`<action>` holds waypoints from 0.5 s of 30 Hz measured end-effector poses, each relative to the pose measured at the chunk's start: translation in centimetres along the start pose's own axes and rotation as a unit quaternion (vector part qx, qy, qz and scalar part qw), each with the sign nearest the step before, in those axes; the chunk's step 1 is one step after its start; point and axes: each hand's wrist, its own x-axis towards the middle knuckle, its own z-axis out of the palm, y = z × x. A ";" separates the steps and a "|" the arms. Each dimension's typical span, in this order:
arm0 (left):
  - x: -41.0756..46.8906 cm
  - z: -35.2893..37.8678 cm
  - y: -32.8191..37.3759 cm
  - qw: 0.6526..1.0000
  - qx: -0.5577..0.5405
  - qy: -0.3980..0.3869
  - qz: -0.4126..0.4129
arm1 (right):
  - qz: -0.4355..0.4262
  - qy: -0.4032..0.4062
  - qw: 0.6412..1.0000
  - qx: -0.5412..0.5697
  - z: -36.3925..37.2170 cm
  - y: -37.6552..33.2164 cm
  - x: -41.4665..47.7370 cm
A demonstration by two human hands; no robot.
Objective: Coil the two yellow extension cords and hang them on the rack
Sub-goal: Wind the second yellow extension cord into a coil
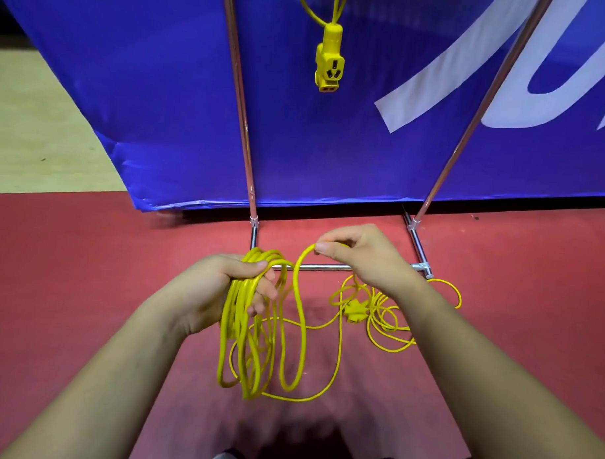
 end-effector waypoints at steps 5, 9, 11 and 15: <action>0.5 0.1 -0.4 0.997 -0.030 0.052 0.043 | -0.018 -0.058 0.997 -0.038 0.4 -2.0 -0.7; 0.6 0.8 -0.4 0.995 -0.036 0.063 0.063 | -0.019 -0.064 0.997 -0.025 0.5 -2.9 -1.1; 0.5 1.1 -0.4 0.997 -0.034 0.033 0.062 | -0.022 -0.061 0.998 -0.021 0.8 -3.3 -1.1; 0.2 1.2 -0.6 0.998 -0.014 -0.026 0.053 | -0.004 -0.045 0.999 -0.008 1.8 -3.5 -0.9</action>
